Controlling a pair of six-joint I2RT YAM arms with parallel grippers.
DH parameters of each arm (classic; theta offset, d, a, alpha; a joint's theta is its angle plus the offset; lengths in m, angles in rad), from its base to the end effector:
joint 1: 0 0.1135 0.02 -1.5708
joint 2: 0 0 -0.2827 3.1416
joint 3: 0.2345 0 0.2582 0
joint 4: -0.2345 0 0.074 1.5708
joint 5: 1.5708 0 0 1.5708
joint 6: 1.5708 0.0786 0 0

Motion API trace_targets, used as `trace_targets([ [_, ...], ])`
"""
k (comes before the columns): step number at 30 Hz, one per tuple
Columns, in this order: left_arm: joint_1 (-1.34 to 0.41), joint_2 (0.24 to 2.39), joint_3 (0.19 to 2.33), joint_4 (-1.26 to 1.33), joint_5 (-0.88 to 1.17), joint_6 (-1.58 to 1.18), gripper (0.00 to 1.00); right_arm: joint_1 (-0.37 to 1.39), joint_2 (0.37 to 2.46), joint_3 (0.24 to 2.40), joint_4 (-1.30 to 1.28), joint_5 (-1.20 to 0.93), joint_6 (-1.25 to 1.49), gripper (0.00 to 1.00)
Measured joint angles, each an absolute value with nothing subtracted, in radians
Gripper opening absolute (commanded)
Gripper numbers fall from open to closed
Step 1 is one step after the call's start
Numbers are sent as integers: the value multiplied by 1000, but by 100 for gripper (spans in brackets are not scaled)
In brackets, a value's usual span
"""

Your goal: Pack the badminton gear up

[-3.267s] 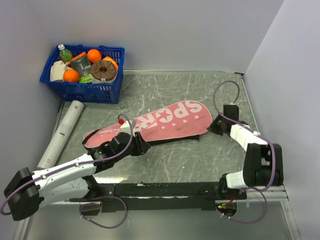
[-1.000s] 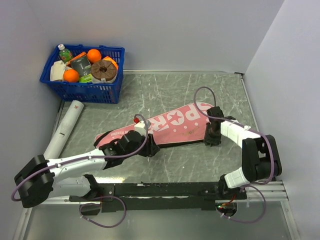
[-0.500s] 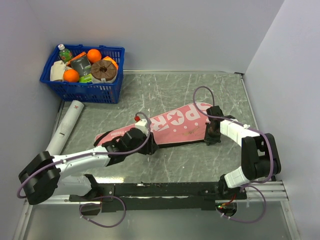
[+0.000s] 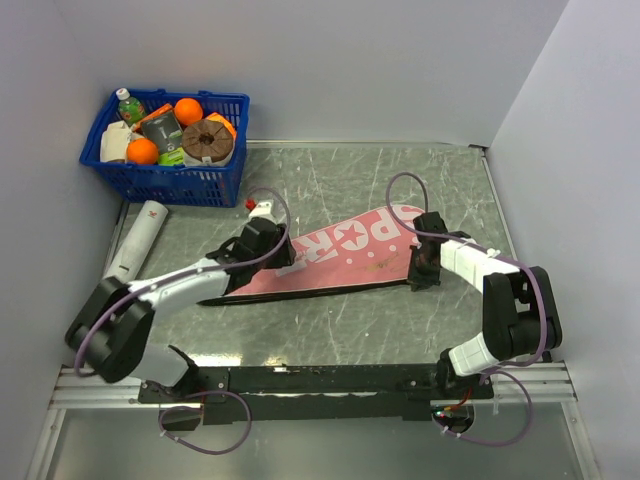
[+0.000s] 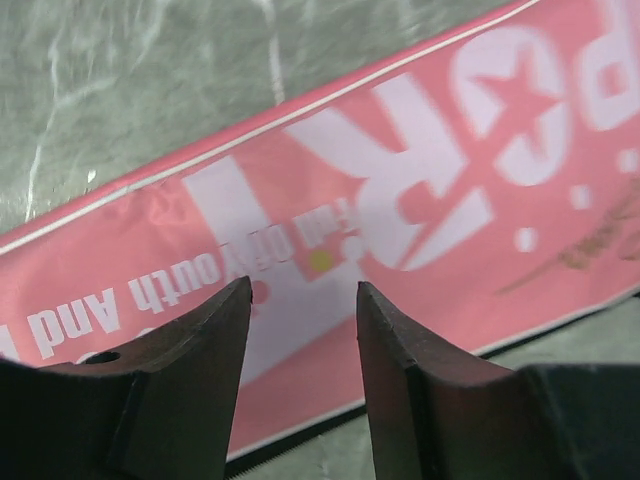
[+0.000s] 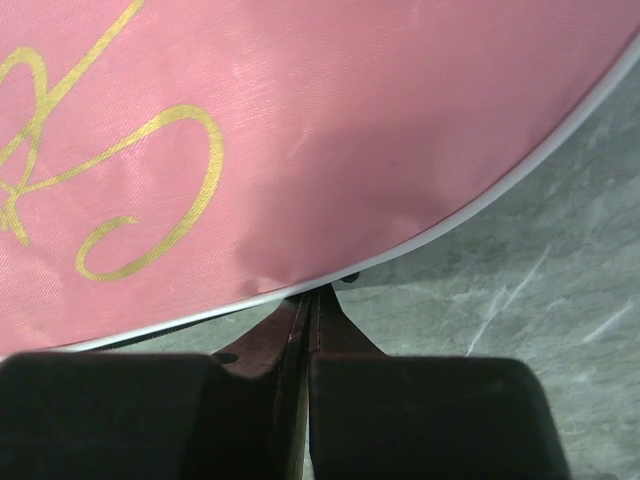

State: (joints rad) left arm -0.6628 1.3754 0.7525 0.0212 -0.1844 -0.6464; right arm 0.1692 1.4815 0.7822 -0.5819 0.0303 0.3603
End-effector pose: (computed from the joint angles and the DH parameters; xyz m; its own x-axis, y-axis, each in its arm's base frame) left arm 0.2680 -0.1909 0.2074 -0.6488 -0.2447 -0.7206 0.1190 0.9026 -0.4137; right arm 0.2657 0.0430 0.1331 -0.9403 0.1969 -0.2775 0.1835 0.9803 0.0735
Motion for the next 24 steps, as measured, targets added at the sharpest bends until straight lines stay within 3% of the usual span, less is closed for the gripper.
trace_targets([
  [6,-640,1585,785,19,-171,-646,48,177,1481,780,-567,-13,352,0],
  [12,-635,1633,817,65,-136,-648,44,246,1481,779,-551,-36,352,0],
  [24,-628,1654,817,124,-95,-649,43,575,1625,899,-503,-99,469,0],
])
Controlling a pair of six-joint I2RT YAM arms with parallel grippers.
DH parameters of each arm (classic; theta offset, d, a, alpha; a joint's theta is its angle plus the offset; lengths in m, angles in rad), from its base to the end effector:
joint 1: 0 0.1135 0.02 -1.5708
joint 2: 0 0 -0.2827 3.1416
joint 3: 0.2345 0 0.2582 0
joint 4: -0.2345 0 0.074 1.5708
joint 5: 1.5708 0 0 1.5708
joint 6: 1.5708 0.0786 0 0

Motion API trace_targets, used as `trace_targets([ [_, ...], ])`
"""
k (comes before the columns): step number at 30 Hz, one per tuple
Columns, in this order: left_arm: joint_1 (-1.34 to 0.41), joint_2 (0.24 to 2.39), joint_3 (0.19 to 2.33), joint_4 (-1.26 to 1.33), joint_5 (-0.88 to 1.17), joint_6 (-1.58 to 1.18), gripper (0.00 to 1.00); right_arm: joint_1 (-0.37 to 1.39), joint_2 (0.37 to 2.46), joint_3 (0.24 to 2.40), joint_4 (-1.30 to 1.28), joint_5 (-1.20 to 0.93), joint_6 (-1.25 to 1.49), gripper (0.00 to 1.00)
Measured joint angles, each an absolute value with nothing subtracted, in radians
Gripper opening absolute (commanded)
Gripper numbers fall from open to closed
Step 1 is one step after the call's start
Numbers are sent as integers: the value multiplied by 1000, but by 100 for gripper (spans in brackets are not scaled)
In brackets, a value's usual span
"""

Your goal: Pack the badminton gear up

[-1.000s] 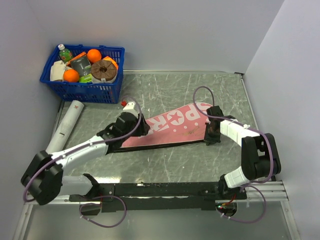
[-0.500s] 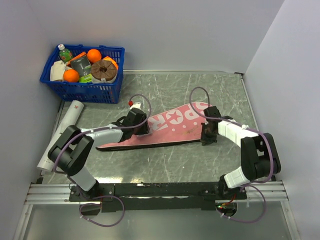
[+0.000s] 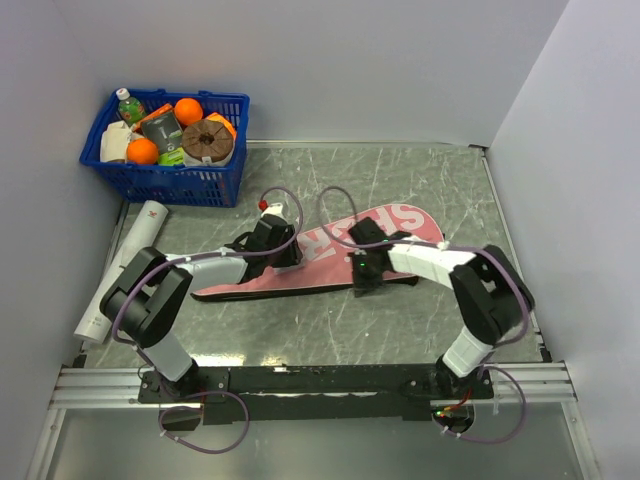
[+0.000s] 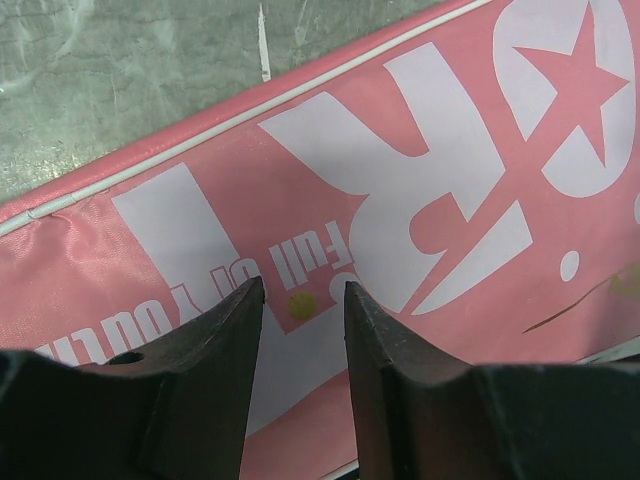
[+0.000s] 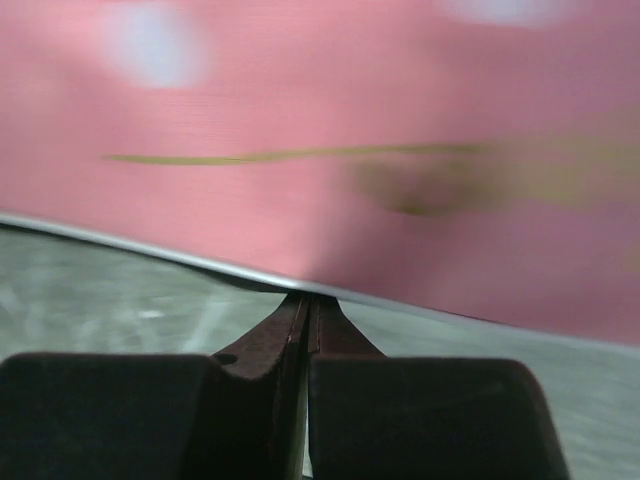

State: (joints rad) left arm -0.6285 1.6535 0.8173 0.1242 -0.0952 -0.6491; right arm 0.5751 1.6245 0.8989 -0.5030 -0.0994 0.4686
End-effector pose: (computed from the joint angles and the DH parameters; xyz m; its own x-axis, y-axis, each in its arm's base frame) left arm 0.3049 -0.2124 0.1496 -0.7396 -0.2063 -0.6406 0.1004 0.9074 -0.4081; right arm 0.2592 0.1773 0.1306 -0.9623 -0.0882 -0.2572 -0.1508 0.9602 0.2350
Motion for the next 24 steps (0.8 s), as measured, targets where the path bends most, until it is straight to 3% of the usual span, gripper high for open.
trace_targets([
  [8,-628,1639,801,135,-86,-648,43,768,1781,1002,-311,-305,597,0],
  [13,-629,1561,758,91,-68,-650,50,792,1808,990,-215,-362,666,0],
  [16,-634,1448,719,30,-79,-655,56,788,1797,963,-178,-357,697,0],
  [24,-635,1111,674,-73,-160,-691,61,726,1720,862,-138,-326,747,0],
])
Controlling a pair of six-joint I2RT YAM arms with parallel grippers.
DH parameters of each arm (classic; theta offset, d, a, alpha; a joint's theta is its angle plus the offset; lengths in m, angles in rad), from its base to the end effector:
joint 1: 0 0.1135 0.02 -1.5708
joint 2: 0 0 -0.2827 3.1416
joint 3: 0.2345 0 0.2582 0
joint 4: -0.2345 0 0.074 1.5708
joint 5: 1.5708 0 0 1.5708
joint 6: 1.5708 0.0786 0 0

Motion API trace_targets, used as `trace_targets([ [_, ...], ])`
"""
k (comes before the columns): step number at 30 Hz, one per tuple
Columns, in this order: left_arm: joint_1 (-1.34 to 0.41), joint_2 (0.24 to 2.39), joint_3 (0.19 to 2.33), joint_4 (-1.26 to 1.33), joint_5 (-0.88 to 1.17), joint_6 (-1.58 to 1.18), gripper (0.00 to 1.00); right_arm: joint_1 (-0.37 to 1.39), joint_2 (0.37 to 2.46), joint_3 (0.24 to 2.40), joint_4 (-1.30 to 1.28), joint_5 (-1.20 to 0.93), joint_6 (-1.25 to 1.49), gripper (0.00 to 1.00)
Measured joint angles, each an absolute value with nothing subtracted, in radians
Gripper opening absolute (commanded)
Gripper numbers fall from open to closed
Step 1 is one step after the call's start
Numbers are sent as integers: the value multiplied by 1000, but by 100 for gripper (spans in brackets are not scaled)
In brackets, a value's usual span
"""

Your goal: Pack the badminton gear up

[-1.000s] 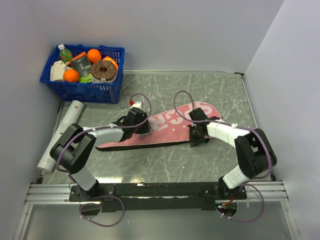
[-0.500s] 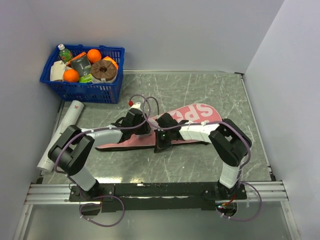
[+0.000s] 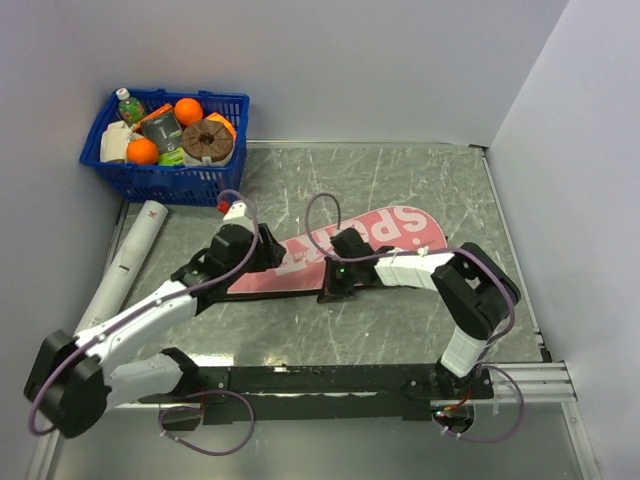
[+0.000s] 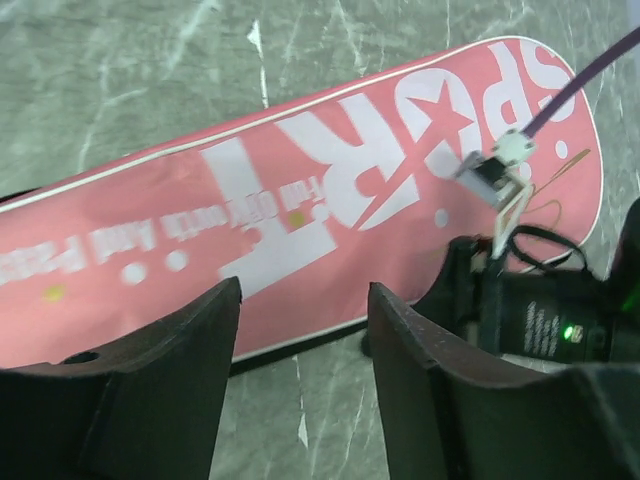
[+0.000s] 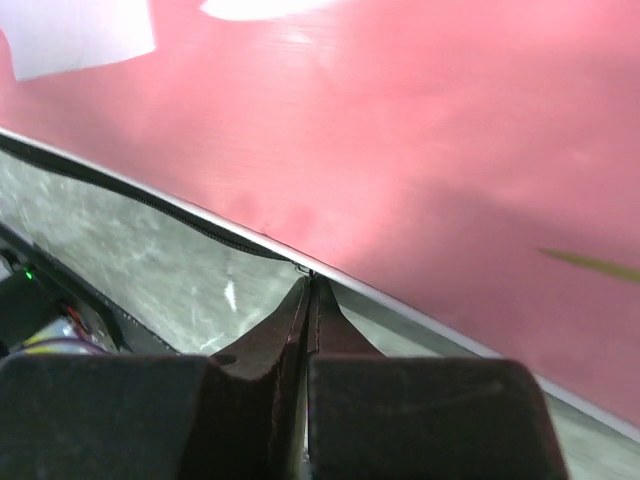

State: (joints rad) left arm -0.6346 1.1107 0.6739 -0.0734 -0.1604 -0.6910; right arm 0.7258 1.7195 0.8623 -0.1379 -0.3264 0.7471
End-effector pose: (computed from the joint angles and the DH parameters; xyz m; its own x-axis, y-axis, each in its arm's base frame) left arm 0.2327 -0.1557 0.2409 -0.6045 -0.3362 -0.7222 0.1139 0.8608 -0.4960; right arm 0.2469 0.2528 0.1180 -0.9762 -0.0058 -0.2167 -0.1307 0.8131 0.5673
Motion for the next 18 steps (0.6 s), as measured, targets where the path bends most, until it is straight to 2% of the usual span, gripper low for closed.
trace_targets([
  [6,-635,1011,634,-165,-220,-722,64,571,1658,793,-126,-334,730,0],
  [9,-635,1019,632,-210,-255,-731,67,479,1647,789,-134,-334,693,0],
  [18,-609,1117,632,-262,-371,-783,66,287,1591,789,-182,-327,568,0],
])
